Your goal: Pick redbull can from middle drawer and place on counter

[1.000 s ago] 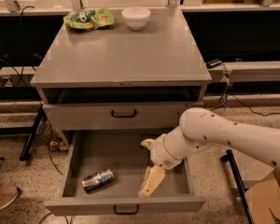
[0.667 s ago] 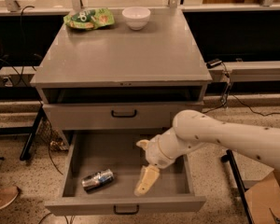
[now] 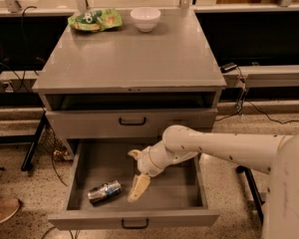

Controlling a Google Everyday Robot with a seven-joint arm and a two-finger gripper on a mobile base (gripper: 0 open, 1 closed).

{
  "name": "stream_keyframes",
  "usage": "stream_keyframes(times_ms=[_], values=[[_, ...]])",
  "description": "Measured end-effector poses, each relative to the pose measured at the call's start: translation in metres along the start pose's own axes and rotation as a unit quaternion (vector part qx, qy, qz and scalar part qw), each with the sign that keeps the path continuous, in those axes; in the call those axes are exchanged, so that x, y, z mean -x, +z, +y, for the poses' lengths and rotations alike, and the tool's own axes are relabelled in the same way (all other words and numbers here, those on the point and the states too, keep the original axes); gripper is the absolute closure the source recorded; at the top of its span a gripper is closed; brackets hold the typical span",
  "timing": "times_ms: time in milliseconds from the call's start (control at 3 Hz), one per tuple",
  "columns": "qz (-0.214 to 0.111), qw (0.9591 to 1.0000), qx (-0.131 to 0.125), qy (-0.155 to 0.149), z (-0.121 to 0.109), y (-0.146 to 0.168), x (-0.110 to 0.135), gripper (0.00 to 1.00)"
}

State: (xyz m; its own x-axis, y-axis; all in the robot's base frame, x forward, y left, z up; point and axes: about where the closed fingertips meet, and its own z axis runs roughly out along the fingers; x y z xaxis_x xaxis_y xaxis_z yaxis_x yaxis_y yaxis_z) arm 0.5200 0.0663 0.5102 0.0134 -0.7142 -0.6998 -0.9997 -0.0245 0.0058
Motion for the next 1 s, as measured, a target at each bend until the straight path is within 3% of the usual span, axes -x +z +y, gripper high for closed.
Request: stream_keyframes(times_ms=[333, 1000], values=[[-0.023, 0.9996, 0.0, -0.014, -0.027, 0.081, -0.014, 0.0], [-0.024, 0.9988, -0.001, -0.042, -0.031, 0.103, -0.019, 0.0]])
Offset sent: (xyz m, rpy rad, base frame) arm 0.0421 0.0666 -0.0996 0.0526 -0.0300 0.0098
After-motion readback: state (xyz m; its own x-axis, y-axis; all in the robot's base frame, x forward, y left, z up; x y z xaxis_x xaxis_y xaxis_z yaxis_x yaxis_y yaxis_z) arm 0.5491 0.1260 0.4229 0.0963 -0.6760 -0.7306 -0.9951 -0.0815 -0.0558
